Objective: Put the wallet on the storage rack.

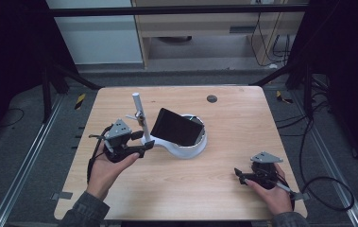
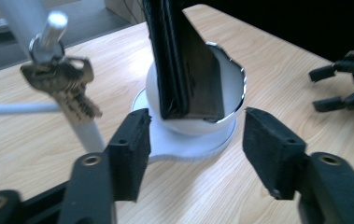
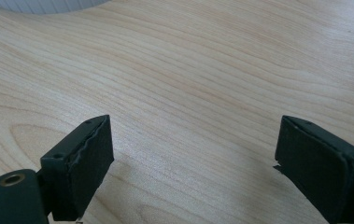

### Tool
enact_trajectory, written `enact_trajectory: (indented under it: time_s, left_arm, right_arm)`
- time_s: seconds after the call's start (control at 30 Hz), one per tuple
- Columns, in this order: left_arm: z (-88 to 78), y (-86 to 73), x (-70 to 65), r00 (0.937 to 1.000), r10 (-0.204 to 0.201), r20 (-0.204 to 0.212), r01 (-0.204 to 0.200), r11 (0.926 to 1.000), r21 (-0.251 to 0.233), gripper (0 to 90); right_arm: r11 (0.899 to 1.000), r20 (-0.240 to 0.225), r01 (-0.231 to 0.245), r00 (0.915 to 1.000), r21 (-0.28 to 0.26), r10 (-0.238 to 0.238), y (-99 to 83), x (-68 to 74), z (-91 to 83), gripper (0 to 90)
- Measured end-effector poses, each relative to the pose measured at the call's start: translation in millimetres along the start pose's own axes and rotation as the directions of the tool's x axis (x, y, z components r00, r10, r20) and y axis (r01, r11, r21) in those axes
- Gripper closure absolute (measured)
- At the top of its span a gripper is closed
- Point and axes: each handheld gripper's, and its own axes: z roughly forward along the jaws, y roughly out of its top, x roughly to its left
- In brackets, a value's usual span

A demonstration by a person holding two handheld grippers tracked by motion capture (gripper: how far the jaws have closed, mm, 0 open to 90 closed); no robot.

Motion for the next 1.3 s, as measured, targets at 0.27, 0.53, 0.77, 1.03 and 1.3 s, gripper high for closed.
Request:
enact_trajectory:
  time_s: [0.27, 0.53, 0.77, 1.03, 1.3]
  left_arm:
    - [5.5, -25.4, 5.0, 0.9992, -0.001, -0.040, 0.003, 0.9987, 0.050, 22.0]
    - [14.4, -50.8, 13.4, 0.9975, -0.016, -0.069, 0.023, 0.9944, 0.103, 11.2]
    - [19.6, -78.2, 26.3, 0.9962, -0.012, -0.086, 0.024, 0.9899, 0.140, 7.8]
    - [23.4, -126.7, 55.0, 0.9797, -0.028, -0.199, 0.068, 0.9784, 0.195, 7.4]
    - [21.8, -141.4, 71.2, 0.9685, -0.066, -0.240, 0.115, 0.9739, 0.196, 7.3]
  right_arm:
    - [1.000, 0.004, 0.006, 1.0000, 0.000, -0.006, -0.2, 0.1, 0.0, 11.2]
    - [1.000, 0.005, 0.004, 1.0000, 0.002, -0.004, -0.3, 0.3, 0.1, 11.0]
    - [1.000, 0.007, 0.005, 1.0000, 0.000, -0.005, -0.5, -0.1, 0.2, 10.8]
    - [1.000, 0.004, -0.003, 1.0000, 0.009, 0.003, -1.9, -0.4, 1.4, 9.2]
    - [0.999, -0.017, -0.025, 0.9995, 0.044, 0.025, -1.4, -0.2, 10.6, 5.8]
